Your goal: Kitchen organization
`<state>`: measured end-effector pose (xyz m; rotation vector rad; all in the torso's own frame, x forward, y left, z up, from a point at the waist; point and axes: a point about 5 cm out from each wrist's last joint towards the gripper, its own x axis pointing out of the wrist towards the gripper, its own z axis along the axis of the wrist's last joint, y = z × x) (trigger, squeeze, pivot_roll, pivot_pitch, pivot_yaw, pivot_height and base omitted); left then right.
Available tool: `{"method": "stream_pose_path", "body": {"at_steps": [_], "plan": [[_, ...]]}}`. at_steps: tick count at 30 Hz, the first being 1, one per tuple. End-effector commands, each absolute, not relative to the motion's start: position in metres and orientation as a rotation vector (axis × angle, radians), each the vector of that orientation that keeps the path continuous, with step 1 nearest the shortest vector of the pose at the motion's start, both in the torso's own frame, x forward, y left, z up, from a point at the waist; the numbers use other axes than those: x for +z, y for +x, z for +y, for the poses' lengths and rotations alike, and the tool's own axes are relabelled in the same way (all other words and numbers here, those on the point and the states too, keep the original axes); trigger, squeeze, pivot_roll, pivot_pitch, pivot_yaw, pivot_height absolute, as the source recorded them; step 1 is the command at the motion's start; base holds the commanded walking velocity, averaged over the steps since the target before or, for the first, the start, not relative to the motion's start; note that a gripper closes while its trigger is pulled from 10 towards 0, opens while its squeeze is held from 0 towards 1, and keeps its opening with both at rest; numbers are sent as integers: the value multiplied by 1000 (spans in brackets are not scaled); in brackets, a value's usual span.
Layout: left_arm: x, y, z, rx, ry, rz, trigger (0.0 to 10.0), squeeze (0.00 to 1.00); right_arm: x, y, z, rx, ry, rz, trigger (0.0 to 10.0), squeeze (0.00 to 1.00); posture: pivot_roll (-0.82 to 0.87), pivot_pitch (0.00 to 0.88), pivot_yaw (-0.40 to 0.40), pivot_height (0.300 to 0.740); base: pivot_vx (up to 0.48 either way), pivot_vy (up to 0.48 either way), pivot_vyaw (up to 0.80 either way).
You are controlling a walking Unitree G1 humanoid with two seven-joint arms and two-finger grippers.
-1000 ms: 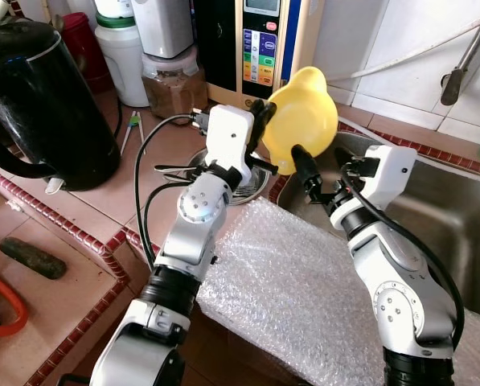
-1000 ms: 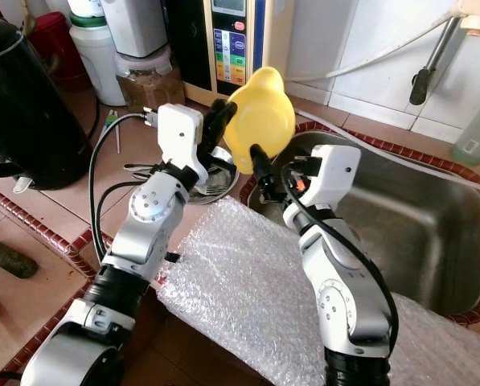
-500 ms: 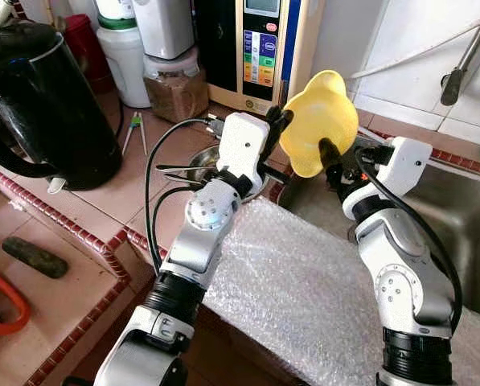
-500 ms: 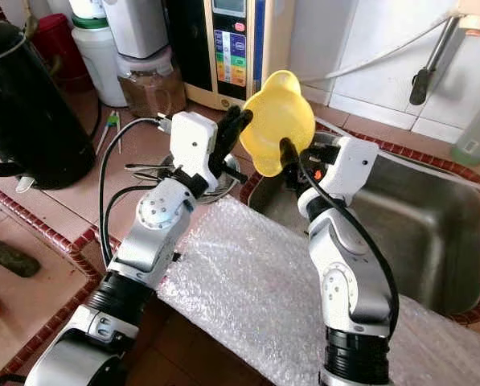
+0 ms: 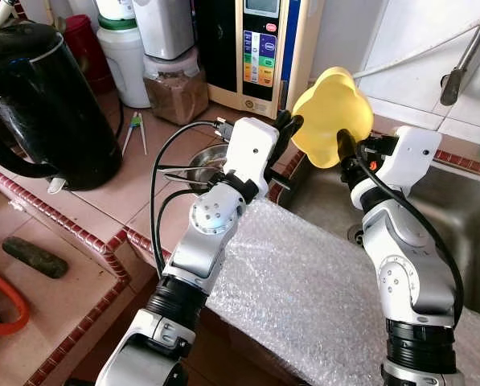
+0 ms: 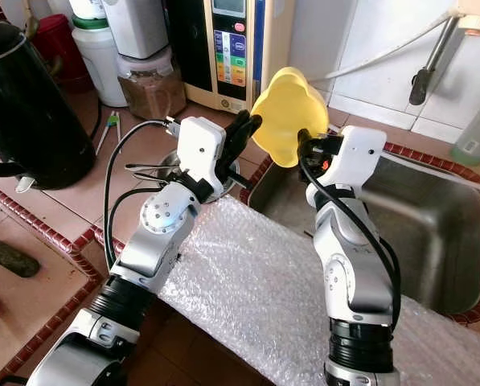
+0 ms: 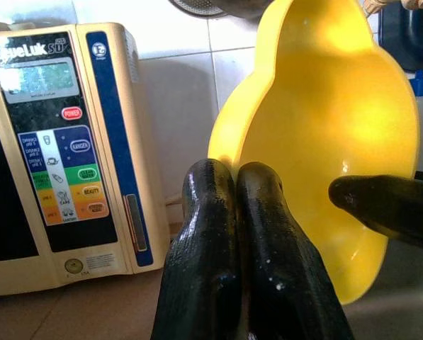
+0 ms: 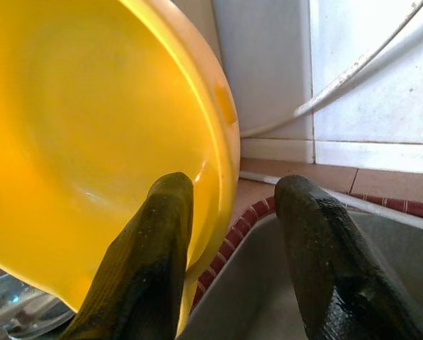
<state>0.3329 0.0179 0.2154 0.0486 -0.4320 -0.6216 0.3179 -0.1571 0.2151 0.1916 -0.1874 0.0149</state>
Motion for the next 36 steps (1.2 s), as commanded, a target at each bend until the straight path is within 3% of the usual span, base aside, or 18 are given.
{"method": "stream_pose_path", "body": {"at_steps": [1, 12, 13, 14, 15, 16, 27, 36], "plan": [[220, 333, 25, -595, 48, -457, 0, 0, 212, 318, -171, -67, 173, -179, 0, 0, -175, 67, 67, 740, 0, 0, 0], [217, 333, 24, -598, 31, -435, 0, 0, 211, 319, -174, -88, 158, -187, 0, 0, -177, 65, 64, 740, 0, 0, 0], [215, 333, 24, -603, 18, -422, 1608, 0, 211, 319, -175, -89, 157, -187, 0, 0, -177, 64, 65, 740, 0, 0, 0], [215, 333, 24, -603, 18, -422, 1608, 0, 211, 319, -175, -89, 157, -187, 0, 0, -177, 64, 65, 740, 0, 0, 0], [215, 333, 24, -603, 15, -418, 3882, 0, 211, 319, -175, -90, 156, -187, 0, 0, -177, 64, 65, 740, 0, 0, 0], [214, 333, 25, -601, 15, -418, 10000, 992, 211, 320, -175, -93, 155, -189, 0, 0, -177, 62, 68, 740, 0, 0, 0], [213, 336, 27, -607, 28, -410, 10000, 1000, 213, 326, -179, -136, 120, -203, 0, 0, -168, 49, 66, 740, 0, 0, 0], [182, 322, 34, -770, 129, -277, 10000, 1000, 189, 337, -224, -284, -44, -116, 0, 0, -149, 59, 71, 740, 0, 0, 0]]}}
